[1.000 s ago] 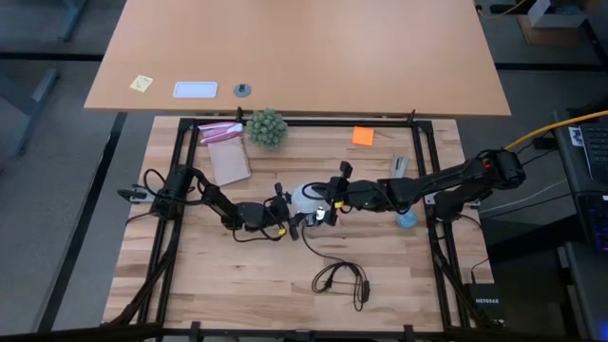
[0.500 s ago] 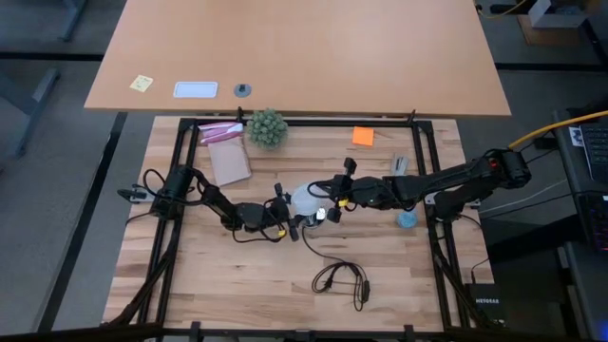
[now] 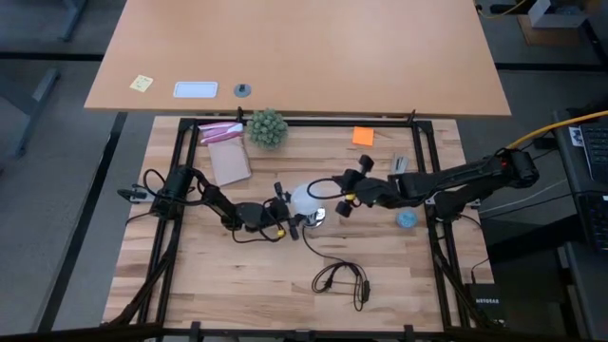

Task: Screw lightbulb
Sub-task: Insert the lightbulb into the lamp

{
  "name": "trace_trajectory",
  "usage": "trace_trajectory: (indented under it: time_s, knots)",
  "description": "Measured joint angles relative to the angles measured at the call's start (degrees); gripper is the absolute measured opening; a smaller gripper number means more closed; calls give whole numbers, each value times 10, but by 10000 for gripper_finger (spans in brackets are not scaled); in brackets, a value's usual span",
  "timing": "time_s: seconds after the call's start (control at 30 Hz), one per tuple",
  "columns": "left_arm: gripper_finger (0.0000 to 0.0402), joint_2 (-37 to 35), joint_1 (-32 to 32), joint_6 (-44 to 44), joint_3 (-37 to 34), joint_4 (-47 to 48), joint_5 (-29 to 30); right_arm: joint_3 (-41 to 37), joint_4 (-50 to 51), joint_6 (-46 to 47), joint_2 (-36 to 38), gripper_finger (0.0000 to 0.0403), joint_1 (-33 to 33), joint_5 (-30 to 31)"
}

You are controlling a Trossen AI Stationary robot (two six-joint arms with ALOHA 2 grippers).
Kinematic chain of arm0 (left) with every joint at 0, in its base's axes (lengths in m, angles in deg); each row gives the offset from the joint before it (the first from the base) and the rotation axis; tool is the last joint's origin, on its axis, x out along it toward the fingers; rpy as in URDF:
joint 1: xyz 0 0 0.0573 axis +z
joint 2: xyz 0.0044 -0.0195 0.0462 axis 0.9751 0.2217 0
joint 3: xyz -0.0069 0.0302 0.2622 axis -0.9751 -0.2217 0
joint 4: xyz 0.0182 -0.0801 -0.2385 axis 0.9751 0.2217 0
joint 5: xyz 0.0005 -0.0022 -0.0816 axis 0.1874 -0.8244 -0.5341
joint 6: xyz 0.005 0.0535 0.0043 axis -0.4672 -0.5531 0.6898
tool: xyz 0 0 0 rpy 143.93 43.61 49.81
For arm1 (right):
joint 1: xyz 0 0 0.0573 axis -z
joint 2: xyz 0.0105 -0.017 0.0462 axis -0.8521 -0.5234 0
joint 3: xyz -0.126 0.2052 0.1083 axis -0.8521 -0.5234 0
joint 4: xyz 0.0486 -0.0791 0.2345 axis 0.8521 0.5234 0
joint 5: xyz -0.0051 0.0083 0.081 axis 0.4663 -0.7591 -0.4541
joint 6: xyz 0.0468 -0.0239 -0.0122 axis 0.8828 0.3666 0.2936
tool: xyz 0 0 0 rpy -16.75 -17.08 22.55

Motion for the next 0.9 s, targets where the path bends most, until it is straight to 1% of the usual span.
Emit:
trace_trajectory:
  time_s: [0.17,0.33,0.5,0.63,0.73,0.9]
  knots:
    - [178,0,-1,-18,13,2,0,0,62,43,0,20,0,-4]
    - [178,0,-7,-18,18,2,0,0,111,74,0,20,0,-27]
    - [178,0,-10,-22,18,4,-1,-4,114,87,0,20,0,-66]
    - [178,0,-8,-18,18,5,-1,-16,111,87,-2,20,0,-79]
    - [178,-15,-7,-17,18,37,0,-32,102,90,-2,20,0,-82]
    - [178,-70,-4,12,25,158,0,-52,80,107,-2,20,0,-82]
